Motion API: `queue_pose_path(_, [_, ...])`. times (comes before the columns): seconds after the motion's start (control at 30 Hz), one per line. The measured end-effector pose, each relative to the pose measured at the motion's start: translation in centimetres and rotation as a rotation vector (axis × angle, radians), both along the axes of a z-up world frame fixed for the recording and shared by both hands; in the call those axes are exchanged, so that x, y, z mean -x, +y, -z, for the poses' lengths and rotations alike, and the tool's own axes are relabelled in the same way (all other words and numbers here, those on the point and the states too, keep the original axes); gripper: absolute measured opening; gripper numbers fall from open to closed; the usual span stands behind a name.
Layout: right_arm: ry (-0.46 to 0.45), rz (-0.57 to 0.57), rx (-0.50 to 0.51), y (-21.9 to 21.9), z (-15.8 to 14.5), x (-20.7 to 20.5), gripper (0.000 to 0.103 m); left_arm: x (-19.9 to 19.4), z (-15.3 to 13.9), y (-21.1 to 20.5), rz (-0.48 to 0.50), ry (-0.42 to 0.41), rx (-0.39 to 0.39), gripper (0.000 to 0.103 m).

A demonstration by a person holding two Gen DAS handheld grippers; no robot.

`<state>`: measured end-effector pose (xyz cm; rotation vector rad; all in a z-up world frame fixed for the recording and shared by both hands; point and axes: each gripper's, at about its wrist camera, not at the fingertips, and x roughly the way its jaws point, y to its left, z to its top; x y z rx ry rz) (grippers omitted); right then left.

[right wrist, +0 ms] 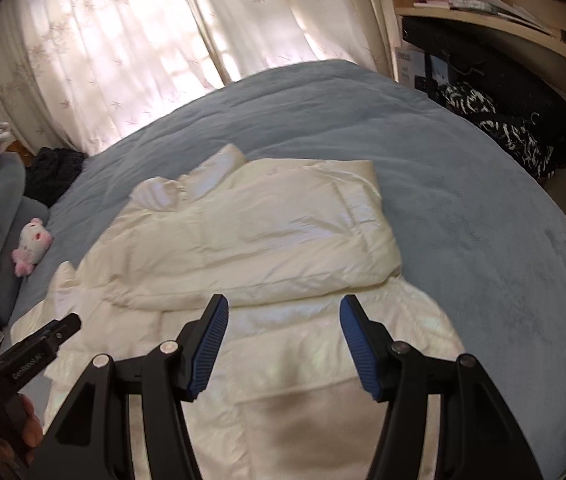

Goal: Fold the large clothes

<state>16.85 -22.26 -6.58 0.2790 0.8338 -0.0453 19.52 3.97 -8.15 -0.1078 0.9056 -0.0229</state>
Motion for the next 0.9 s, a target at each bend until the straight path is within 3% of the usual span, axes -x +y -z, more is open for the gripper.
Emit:
queue_pose_path(0.3, [-0.022,-0.098,-0.033,4.8,-1.3,4.8,0.058,6.3,-1.6,2.8,-0.027,-0.021,-0.01,0.051])
queue_pose_path(0.5, [-0.013,-0.166,0.066,8.8,-1.2,7.0,0.058,9.4,-1.8,5.4,-0.039,-0.023,-0.001,0.056])
queue_pose_path(0.6, [-0.003,-0.201,0.092,10.6,-1.0,7.4,0.058,10.4,-1.7,7.2,-0.066,-0.032,-0.011,0.056])
queue_pose_path(0.9, [0.01,-0.275,0.122,16.9,-0.7,7.2,0.058,11.5,0.3,15.0,-0.177,-0.004,0.061,0.056])
